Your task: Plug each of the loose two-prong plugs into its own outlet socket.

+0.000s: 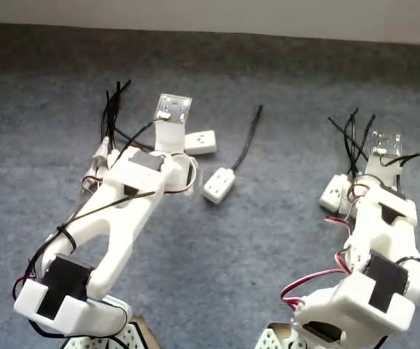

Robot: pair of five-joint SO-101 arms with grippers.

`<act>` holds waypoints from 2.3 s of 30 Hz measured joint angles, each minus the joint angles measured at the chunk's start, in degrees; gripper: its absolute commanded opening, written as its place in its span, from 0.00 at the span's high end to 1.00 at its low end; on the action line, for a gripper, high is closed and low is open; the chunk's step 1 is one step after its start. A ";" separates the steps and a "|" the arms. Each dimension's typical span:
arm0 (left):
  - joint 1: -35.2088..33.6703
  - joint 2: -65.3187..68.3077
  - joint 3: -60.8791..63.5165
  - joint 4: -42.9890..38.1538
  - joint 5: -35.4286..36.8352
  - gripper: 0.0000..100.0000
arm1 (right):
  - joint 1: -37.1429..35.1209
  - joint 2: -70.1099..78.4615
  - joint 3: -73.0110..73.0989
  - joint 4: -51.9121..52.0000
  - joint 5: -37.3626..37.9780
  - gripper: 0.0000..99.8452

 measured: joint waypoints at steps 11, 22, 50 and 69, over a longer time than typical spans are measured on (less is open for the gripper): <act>0.00 0.00 0.00 0.00 0.00 0.79 | 0.00 6.15 -4.31 0.00 0.00 0.89; 0.00 0.00 0.00 0.00 0.00 0.79 | -0.35 -3.78 -0.79 1.23 0.00 0.96; 0.00 0.00 0.00 0.00 -0.09 0.79 | -2.02 -10.29 2.73 4.31 0.00 0.88; 0.00 0.00 0.00 0.00 -0.09 0.79 | -1.76 -10.29 2.73 8.62 0.09 0.90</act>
